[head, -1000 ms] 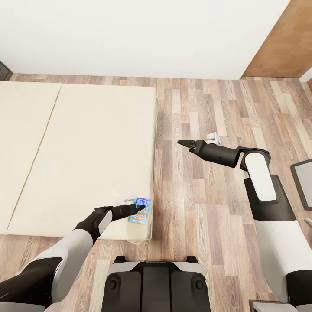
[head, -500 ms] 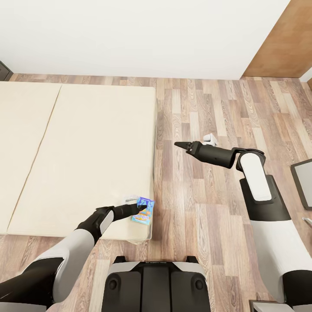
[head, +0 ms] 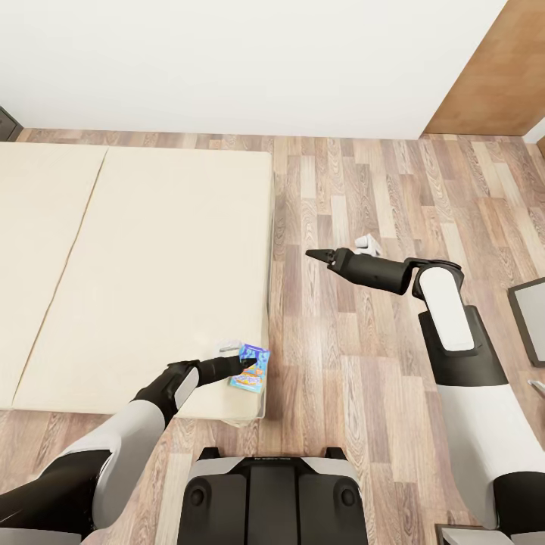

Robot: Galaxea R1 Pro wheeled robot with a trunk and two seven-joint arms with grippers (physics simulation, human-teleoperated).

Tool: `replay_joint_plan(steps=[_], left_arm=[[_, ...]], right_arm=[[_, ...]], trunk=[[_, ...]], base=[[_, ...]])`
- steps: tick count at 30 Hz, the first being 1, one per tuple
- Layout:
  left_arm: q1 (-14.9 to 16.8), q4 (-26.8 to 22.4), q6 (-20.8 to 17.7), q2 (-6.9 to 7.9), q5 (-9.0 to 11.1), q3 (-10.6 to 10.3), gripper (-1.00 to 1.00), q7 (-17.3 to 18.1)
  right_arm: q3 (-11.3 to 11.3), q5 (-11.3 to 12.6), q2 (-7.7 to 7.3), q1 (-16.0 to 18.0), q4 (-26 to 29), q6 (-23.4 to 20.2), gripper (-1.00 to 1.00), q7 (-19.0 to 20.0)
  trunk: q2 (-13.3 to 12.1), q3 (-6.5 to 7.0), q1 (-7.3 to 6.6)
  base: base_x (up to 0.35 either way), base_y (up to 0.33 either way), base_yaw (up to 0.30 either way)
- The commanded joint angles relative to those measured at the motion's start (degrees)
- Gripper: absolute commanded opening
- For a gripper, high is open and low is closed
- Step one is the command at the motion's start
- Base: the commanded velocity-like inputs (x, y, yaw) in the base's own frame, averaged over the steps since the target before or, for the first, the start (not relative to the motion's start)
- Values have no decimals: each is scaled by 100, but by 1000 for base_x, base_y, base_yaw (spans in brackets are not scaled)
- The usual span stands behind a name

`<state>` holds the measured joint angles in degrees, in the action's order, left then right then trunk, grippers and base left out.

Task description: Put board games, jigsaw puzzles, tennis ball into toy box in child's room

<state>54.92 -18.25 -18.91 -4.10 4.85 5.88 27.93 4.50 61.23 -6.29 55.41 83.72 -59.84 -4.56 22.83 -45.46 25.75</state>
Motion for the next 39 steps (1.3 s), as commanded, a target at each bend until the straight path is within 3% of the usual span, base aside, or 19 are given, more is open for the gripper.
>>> replay_joint_plan(steps=[1,39], left_arm=[[3,-3,-60,-4,43,33,100,10],[1,-3,-60,-4,43,36,100,10]], right_arm=[[7,47,-4,4,4,-10,100,-50],[7,47,-4,2,4,-16,100,-60]], trunk=[[9,-6,3],[9,-6,3]], base=[[0,0,0],[0,0,0]])
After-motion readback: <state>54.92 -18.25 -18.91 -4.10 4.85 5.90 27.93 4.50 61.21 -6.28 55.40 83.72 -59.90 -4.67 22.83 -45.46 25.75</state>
